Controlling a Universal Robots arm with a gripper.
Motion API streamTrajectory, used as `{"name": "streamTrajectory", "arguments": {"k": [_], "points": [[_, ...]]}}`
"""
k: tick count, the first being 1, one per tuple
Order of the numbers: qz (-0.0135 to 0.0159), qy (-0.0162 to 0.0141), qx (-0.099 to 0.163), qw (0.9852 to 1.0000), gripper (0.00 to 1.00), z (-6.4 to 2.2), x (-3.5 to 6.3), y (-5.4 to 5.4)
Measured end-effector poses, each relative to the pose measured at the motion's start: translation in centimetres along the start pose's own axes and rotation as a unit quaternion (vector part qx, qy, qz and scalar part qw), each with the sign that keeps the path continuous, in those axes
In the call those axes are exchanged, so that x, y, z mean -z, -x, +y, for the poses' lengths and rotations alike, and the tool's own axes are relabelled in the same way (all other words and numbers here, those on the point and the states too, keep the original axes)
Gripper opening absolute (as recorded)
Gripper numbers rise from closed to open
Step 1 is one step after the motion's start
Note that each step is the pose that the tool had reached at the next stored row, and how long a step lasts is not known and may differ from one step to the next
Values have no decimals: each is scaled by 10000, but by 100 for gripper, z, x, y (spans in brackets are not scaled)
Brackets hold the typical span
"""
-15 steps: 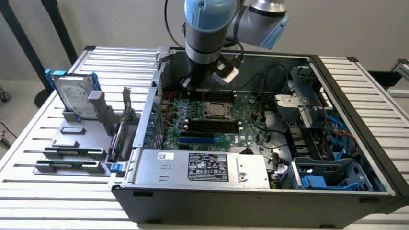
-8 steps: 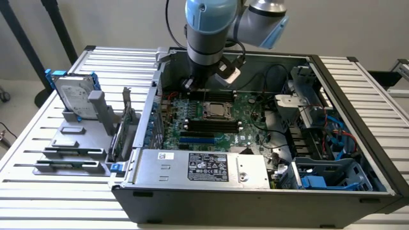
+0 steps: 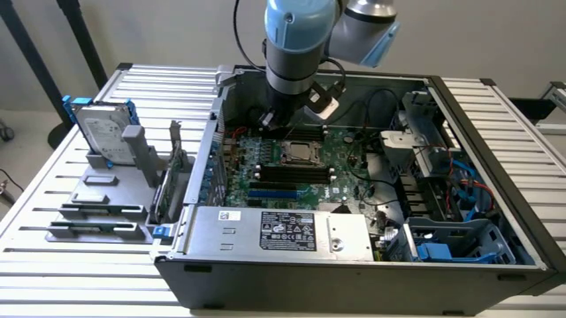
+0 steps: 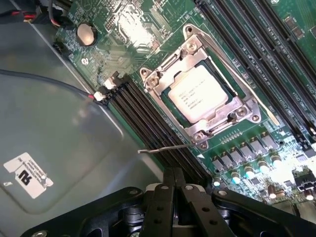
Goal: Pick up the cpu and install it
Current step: 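Install the first cpu locking lever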
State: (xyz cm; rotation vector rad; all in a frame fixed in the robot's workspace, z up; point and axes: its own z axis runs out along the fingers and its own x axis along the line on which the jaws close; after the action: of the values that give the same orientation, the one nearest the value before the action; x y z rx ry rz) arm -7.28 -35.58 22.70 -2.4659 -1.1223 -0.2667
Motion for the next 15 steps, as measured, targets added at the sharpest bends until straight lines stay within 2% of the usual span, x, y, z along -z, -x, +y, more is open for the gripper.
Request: {"name": "streamTrajectory", "arguments": {"k": [2,6,7,9,13,15], "points": [[-19,31,-18,10000,11,6,-17,6],[-103,120,-30,9999,11,12,-48,13],[-113,132,-30,9998,11,14,-62,15],[-117,143,-31,9998,11,16,-91,18],[-107,168,-19,9998,11,15,-149,16],[-122,191,-15,9997,11,17,-175,18]]}}
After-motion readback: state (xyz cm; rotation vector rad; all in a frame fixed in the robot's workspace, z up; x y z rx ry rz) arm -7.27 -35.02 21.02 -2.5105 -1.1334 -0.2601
